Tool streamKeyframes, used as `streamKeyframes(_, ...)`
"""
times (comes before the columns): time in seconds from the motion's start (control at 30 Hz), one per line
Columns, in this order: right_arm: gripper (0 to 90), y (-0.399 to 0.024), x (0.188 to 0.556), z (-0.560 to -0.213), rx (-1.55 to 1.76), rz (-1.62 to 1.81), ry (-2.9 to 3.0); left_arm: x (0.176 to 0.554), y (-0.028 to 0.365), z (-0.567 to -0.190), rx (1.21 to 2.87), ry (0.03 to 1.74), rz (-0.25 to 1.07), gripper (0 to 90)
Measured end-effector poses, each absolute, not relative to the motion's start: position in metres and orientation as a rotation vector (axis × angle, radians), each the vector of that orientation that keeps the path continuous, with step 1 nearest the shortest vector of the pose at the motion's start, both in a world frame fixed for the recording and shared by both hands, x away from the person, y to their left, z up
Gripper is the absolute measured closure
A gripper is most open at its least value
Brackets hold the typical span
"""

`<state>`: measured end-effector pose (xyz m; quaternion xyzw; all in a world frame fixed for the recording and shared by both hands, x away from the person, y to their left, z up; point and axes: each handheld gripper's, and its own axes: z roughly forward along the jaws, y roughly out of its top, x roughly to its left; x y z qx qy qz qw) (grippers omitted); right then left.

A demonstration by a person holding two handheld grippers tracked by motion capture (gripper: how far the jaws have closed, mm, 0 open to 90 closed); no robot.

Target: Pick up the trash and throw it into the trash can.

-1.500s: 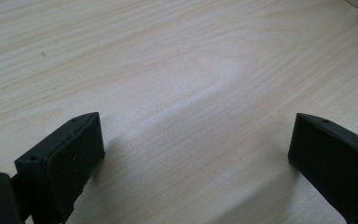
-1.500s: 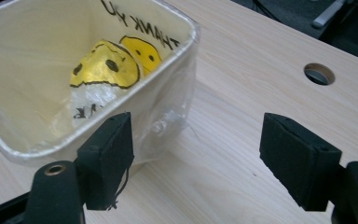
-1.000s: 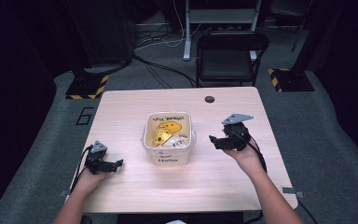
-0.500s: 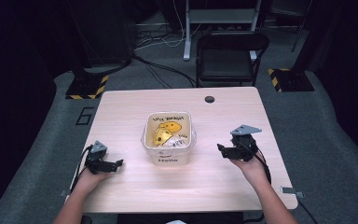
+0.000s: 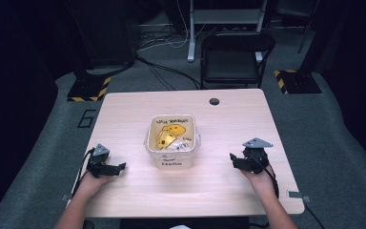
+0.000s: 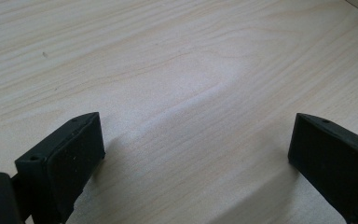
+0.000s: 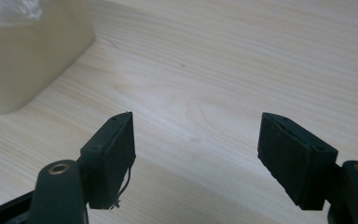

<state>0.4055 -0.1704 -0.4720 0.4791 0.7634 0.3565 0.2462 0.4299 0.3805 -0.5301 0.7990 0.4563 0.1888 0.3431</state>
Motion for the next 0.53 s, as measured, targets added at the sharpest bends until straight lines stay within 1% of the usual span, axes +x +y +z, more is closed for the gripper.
streamKeyframes(0.3, 25.5, -0.185, 0.403, -0.493, 1.351, 0.940, 2.109, 0.430, 0.380, -0.530, 2.074, 1.189, 0.492, 3.3)
streamKeyframes(0.53, 17.4, -0.197, 0.403, -0.501, 1.411, 0.955, 2.082, 0.430, 0.380, -0.530, 2.072, 1.188, 0.494, 3.3)
